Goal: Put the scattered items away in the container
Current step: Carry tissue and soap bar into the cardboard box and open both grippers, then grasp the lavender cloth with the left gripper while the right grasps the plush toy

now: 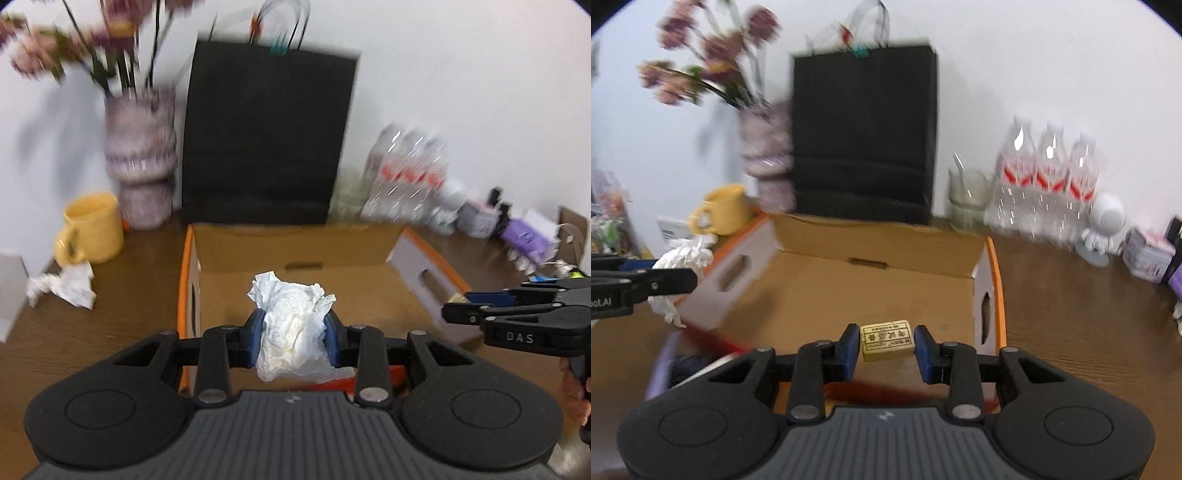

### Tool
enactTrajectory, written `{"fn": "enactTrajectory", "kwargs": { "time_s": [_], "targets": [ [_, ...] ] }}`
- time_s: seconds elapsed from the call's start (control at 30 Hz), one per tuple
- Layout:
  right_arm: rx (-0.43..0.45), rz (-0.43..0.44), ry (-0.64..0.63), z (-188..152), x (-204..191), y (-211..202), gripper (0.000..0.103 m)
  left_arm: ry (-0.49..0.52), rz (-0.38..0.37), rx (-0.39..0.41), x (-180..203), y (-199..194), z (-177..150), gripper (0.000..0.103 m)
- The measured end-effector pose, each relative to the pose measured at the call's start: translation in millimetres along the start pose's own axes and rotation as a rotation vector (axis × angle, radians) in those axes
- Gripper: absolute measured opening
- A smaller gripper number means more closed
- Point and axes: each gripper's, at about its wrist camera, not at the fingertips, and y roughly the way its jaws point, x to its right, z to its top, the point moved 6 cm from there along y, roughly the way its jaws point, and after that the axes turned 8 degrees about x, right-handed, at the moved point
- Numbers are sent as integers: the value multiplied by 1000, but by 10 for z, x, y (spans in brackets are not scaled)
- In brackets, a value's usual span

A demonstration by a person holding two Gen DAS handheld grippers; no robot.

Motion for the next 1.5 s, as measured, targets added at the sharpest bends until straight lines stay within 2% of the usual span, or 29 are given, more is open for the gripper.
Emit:
{"fn": "enactTrajectory", "kwargs": {
  "time_s": [0.17, 0.23, 0.27, 0.3, 0.33, 0.37, 0.4, 0.43, 0.77, 1.13, 1.3, 1.5],
  "targets": [
    [-109, -19, 50, -85, 223, 595, 31, -38, 19, -126, -115, 577, -150, 36],
    [-140, -21, 64, -127, 260, 734, 31, -40, 18, -139, -148, 650, -188, 44],
    [-151, -22, 66, -143, 261, 778, 35, -39, 16, -140, -158, 676, -204, 49],
    [-160, -20, 64, -154, 258, 813, 42, -36, 16, -140, -144, 668, -199, 62],
    [-163, -11, 57, -161, 240, 834, 54, -33, 13, -138, -134, 672, -190, 80],
    [-159, -3, 51, -160, 214, 833, 76, -30, 7, -133, -136, 660, -193, 88],
    [-153, 0, 45, -155, 187, 824, 89, -28, 8, -127, -133, 632, -192, 100],
    [-145, 2, 39, -143, 160, 805, 98, -27, 14, -116, -132, 605, -184, 103],
    [-115, 2, 29, -52, 51, 563, 98, -26, 25, -79, -85, 363, -116, 103],
    [-97, -25, 32, -46, -25, 16, 98, -30, 64, -51, -41, -139, -64, 103],
    [-123, -2, 63, -181, -119, -303, 98, -55, 90, -65, -97, -395, -167, 103],
    [-200, 21, 109, -410, -218, -444, 98, -107, 122, -124, -196, -523, -408, 103]
  ]
}}
